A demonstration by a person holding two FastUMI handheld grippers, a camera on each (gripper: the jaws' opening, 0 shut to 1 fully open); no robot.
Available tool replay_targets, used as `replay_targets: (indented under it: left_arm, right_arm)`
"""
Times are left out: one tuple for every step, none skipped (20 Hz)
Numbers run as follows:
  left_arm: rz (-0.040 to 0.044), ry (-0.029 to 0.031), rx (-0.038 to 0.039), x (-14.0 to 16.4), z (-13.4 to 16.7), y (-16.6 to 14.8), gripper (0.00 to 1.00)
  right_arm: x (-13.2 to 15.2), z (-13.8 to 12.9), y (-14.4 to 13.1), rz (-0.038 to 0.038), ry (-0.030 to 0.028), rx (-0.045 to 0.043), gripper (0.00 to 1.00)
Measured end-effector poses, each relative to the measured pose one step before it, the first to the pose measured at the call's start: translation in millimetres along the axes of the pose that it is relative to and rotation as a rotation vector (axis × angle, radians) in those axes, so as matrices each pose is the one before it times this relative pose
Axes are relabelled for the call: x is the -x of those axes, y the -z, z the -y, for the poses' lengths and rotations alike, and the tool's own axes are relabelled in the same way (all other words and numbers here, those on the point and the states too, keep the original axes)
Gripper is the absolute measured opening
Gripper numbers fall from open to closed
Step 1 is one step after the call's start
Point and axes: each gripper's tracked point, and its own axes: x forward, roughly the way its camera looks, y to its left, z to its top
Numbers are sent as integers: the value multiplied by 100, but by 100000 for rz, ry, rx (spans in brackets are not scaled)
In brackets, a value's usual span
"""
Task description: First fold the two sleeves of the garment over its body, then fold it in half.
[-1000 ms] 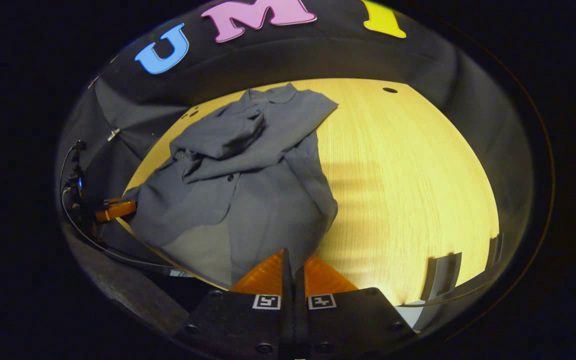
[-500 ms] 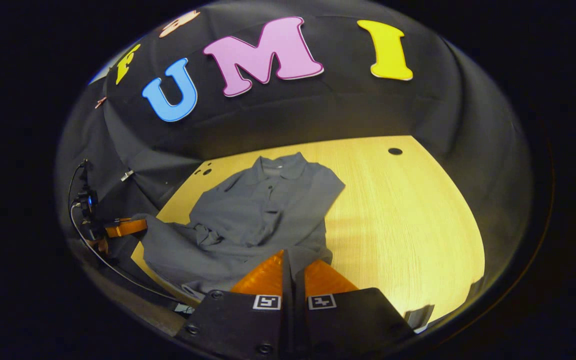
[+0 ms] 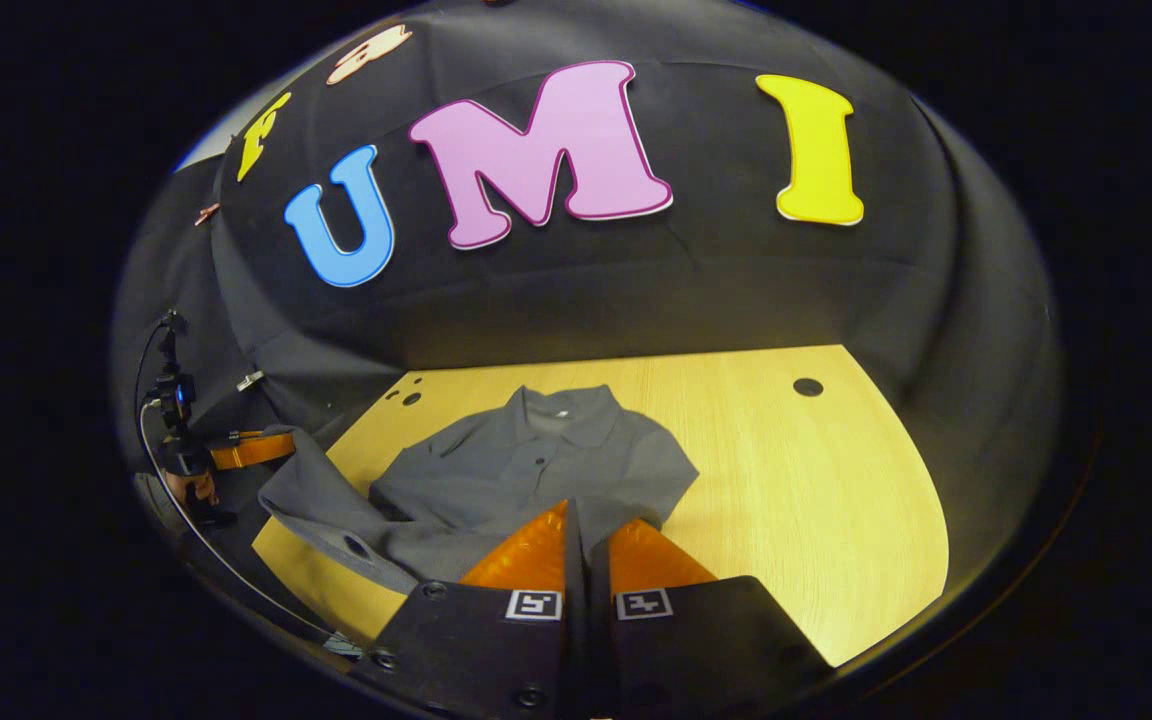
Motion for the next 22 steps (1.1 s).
replay_targets:
  left_arm:
    - [1237, -730, -128, -830, -258, -877, 5]
    - [912, -754, 392, -881, -449, -852, 5]
    - [539, -779, 610, -901, -350, -617, 5]
    - [284, -924, 726, -831, -462, -468, 5]
    - [10, -1040, 652, -860, -444, -447, 5]
    - [53, -815, 364, -1000, -371, -246, 5]
    - [-412, -737, 238, -974, -278, -175, 5]
    - [-386, -848, 12, -1028, -419, -159, 5]
    - [-660, -815, 513, -1100, -313, -32, 5]
    - [-717, -922, 1685, -1167, -328, 45, 5]
    - [-545, -1017, 1519, -1207, -324, -25, 5]
    - [-621, -911, 852, -1066, -205, 98, 5]
    - [-353, -1208, -115, -993, -162, -4, 5]
    - [-414, -905, -913, -883, -107, 159, 5]
    - [-414, -826, -990, -937, -78, 167, 5]
    - [-163, -981, -474, -877, -104, 81, 5]
    - [-566, -1205, 163, -941, -60, 86, 5]
    - [-703, -1282, 271, -1084, -132, 292, 5]
    - [-167, -996, 127, -913, -22, 159, 5]
    - [-368, -746, -88, -916, 49, 365, 5]
    - [-648, -872, -73, -1091, -19, 349, 5]
    - [-1172, -649, 328, -1031, -72, 646, 9]
  right_arm:
    - [-818, 261, -821, 1142, 489, -245, 5]
    - [-875, 490, -874, 1180, 882, -476, 5]
    - [-825, 363, -629, 833, 825, -679, 5]
    - [-841, 369, -663, 955, 609, -621, 5]
    - [-931, 264, -598, 961, 479, -149, 5]
    - [-979, 273, -682, 1251, 216, 563, 5]
    - [-861, 316, -266, 499, 273, 373, 5]
    - [-881, 282, -44, -359, 333, 416, 5]
    - [-923, 374, 122, -583, 796, 403, 5]
    - [-916, 464, 72, -855, 889, 55, 5]
    - [-1042, 403, 15, -503, 919, -187, 5]
    - [-955, 378, 124, -637, 909, -218, 5]
    - [-987, 284, 140, -582, 683, -16, 5]
    - [-982, 381, 212, -608, 822, 398, 5]
    - [-954, 343, 248, -808, 446, -73, 5]
    - [-967, 528, 299, -900, 812, -292, 5]
    - [-982, 431, 218, -666, 818, -696, 5]
    - [-1001, 465, 302, -573, 638, -1106, 5]
    - [-602, 533, 478, -635, 668, -814, 5]
    - [-924, 468, 541, -994, 598, -108, 5]
    - [-1068, 288, 562, -1253, 481, 166, 5]
    - [-1089, 331, 767, -1572, 597, 215, 5]
